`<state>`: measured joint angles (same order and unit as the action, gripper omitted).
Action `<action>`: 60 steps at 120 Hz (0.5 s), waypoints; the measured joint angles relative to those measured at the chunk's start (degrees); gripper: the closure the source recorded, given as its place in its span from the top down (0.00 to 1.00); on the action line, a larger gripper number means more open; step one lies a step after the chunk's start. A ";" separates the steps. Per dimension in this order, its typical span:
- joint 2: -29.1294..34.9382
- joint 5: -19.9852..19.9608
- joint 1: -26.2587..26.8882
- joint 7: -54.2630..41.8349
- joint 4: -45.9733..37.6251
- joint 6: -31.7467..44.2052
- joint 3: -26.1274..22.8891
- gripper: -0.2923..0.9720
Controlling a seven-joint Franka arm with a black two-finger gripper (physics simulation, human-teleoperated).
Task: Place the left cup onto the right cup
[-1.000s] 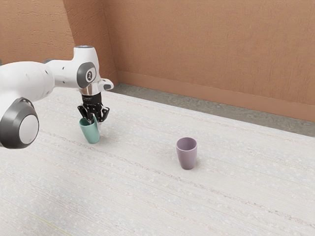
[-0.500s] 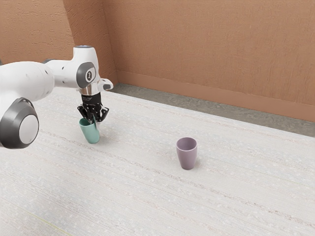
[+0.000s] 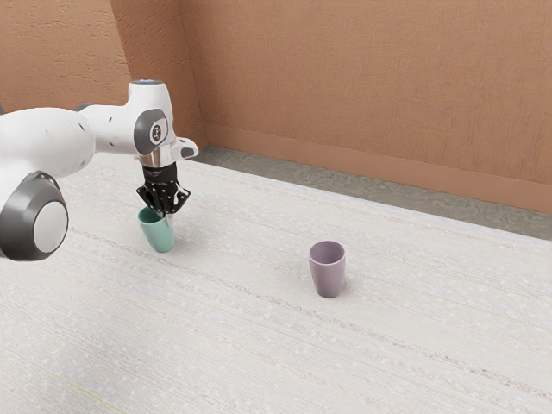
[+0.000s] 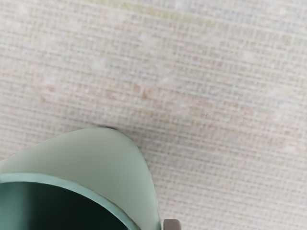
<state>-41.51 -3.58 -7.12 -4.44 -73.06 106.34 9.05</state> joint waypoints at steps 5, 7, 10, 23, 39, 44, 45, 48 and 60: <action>0.05 0.02 0.00 0.02 0.00 0.01 0.00 0.16; 0.10 0.03 0.00 0.03 0.00 0.02 0.00 0.16; 0.17 0.05 0.00 0.04 -0.01 0.03 0.00 0.16; 0.58 0.14 0.06 0.10 -0.26 0.04 0.00 0.15; 1.47 0.21 0.11 0.17 -0.63 0.04 -0.03 0.15; 1.80 0.23 0.15 0.20 -0.70 0.04 -0.06 0.15; 1.85 0.23 0.15 0.20 -0.71 0.04 -0.07 0.15; 2.03 0.24 0.16 0.21 -0.74 0.03 -0.08 0.15; 2.87 0.30 0.24 0.25 -0.82 -0.07 -0.15 0.15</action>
<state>-38.64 -3.28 -6.89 -4.19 -73.88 106.27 8.90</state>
